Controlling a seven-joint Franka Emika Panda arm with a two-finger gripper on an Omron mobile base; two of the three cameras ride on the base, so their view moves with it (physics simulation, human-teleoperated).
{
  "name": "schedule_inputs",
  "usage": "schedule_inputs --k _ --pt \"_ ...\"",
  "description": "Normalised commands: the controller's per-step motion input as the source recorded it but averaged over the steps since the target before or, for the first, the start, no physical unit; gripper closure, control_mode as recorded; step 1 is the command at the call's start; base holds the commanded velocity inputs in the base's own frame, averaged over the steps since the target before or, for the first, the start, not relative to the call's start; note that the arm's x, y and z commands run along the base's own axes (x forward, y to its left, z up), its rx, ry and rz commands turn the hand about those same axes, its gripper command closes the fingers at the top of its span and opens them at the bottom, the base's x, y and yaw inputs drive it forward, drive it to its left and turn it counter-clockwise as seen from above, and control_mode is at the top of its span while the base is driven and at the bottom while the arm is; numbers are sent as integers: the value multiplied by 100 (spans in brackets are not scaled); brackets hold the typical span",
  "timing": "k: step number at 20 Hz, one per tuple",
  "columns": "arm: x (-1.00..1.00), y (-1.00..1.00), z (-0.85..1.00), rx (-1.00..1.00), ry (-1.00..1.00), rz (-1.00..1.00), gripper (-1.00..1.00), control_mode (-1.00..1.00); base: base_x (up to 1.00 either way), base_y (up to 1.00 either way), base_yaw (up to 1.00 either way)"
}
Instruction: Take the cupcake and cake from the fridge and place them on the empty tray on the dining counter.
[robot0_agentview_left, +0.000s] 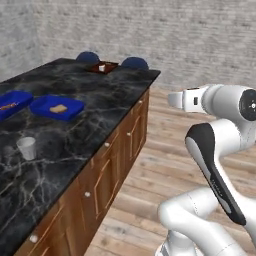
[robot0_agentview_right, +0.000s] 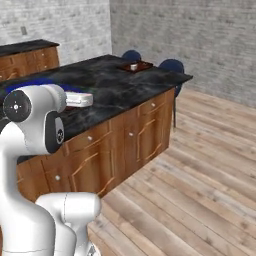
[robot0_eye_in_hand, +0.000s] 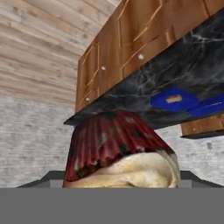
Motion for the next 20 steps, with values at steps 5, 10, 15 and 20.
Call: schedule_inputs --k 5,10,15,20 --pt "0 0 0 0 0 0 100 100 100 -100 1" --pt "0 0 0 0 0 0 100 100 100 -100 -12" --pt "0 0 0 0 0 0 100 100 100 -100 -27" --pt "0 0 0 0 0 0 100 100 100 -100 -22"
